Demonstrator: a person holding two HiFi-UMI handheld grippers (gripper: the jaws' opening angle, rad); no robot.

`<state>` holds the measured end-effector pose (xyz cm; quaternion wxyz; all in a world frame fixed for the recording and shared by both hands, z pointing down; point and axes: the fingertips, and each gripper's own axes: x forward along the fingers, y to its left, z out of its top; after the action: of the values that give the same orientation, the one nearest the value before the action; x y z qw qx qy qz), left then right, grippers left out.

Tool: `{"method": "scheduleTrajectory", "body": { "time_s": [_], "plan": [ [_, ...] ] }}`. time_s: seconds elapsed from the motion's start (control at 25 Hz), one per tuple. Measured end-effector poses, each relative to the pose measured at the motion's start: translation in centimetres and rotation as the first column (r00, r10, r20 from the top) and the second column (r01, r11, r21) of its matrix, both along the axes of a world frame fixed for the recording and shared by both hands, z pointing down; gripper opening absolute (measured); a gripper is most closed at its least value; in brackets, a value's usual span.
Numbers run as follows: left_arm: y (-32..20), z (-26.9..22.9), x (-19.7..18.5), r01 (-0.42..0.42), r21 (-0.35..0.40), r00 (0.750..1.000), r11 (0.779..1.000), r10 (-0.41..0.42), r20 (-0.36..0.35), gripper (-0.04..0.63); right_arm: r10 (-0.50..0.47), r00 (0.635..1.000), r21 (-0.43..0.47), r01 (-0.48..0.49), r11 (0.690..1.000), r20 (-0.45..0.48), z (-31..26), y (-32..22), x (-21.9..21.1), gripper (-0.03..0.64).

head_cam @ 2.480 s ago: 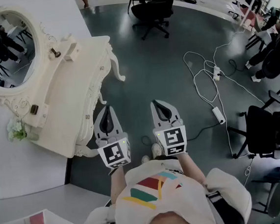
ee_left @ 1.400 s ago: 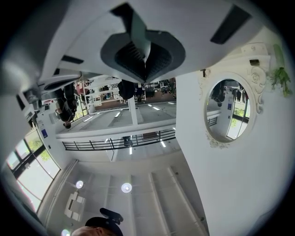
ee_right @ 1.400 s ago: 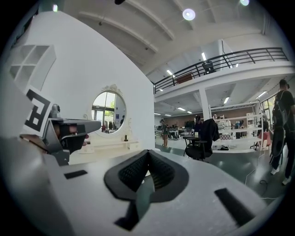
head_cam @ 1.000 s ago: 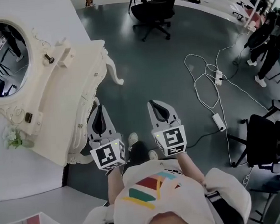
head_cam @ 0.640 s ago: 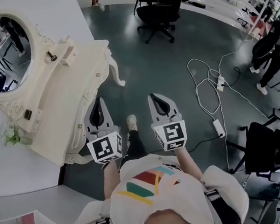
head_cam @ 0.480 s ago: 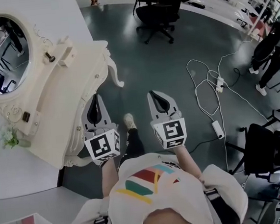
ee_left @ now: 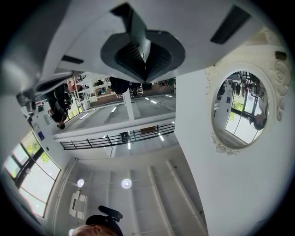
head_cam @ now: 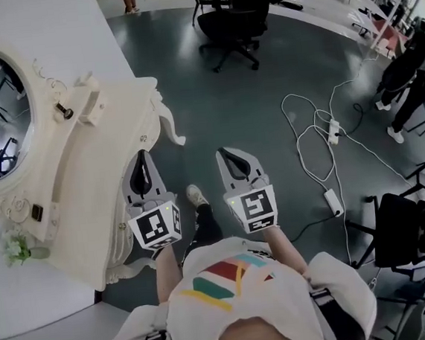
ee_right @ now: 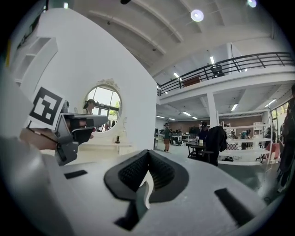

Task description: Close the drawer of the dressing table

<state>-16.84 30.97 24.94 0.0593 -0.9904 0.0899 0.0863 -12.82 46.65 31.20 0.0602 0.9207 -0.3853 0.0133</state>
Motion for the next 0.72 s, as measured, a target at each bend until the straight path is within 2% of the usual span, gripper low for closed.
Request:
{"method": "scheduleTrajectory", "body": {
  "time_s": [0.4, 0.6, 0.72],
  "plan": [
    [-7.9, 0.6, 9.2, 0.021, -0.011, 0.999, 1.0, -0.021, 0.036, 0.006, -0.105, 0.994, -0.065, 0.106, 0.992, 0.018, 0.4, -10.5, 8.2, 0.0],
    [-13.1, 0.3, 14.0, 0.039, 0.007, 0.999, 0.999, -0.04, 0.036, 0.006, -0.177, 0.984, -0.049, 0.178, 0.983, 0.027, -0.6, -17.5, 13.7, 0.0],
    [-17.6, -0.6, 16.9, 0.085, 0.011, 0.996, 0.996, -0.085, 0.038, 0.006, -0.216, 0.976, -0.039, 0.217, 0.975, 0.032, -1.1, -22.6, 17.4, 0.0]
  ]
}}
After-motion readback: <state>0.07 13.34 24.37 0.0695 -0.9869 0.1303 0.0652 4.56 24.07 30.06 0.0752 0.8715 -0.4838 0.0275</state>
